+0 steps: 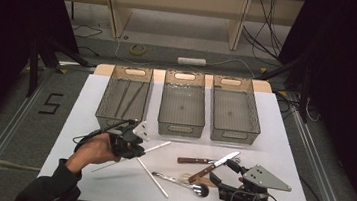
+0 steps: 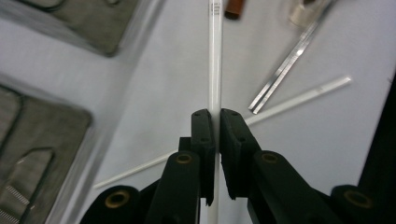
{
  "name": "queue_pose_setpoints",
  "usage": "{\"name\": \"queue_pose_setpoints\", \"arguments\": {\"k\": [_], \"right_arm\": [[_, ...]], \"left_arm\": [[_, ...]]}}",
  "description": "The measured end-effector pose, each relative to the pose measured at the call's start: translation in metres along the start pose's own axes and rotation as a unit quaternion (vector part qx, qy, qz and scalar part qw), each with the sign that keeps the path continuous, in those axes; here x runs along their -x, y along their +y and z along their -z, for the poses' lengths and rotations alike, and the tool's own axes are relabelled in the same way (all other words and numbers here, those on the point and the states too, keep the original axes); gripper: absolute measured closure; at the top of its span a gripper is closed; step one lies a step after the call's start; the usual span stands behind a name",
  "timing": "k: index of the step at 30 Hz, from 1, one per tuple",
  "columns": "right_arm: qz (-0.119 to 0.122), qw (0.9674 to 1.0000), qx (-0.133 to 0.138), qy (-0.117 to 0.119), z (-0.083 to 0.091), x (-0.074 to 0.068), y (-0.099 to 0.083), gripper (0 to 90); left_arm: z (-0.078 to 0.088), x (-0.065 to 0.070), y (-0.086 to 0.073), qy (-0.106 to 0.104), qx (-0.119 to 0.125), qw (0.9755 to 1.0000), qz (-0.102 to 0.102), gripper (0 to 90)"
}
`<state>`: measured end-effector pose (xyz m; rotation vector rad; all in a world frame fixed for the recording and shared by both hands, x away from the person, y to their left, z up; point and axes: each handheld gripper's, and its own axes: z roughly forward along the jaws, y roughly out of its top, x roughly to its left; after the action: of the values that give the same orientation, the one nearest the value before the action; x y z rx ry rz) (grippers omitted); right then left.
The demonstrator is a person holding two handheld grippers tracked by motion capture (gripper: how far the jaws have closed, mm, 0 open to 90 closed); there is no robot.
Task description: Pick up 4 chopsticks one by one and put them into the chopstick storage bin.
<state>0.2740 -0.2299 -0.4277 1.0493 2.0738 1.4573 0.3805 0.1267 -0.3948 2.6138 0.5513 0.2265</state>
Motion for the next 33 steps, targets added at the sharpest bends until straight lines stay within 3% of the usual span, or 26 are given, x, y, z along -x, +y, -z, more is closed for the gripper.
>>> {"name": "queue_pose_setpoints", "arguments": {"k": [5,13,16,22,29,33], "right_arm": [[0.0,1.0,0.001,0.0,0.0,0.0,0.0,29.9],[0.0,1.0,0.0,0.0,0.0,0.001,0.0,29.9],[-0.002,1.0,0.0,0.0,0.0,0.001,0.0,29.9],[-0.003,1.0,0.0,0.0,0.0,0.002,0.0,29.9],[-0.002,1.0,0.0,0.0,0.0,0.002,0.0,29.9],[-0.004,1.0,0.0,0.001,0.0,0.002,0.0,29.9]], "left_arm": [[0.014,-0.021,0.0,0.024,0.022,0.9986,0.041,83.8],[0.036,-0.057,-0.003,0.067,0.054,0.992,0.092,83.8],[0.043,-0.071,-0.003,0.079,0.08,0.9868,0.117,83.8],[0.061,-0.095,0.001,0.11,0.093,0.9789,0.145,83.8],[0.075,-0.125,0.003,0.136,0.122,0.9642,0.192,83.8],[0.077,-0.135,0.004,0.149,0.132,0.9582,0.205,83.8]]}}
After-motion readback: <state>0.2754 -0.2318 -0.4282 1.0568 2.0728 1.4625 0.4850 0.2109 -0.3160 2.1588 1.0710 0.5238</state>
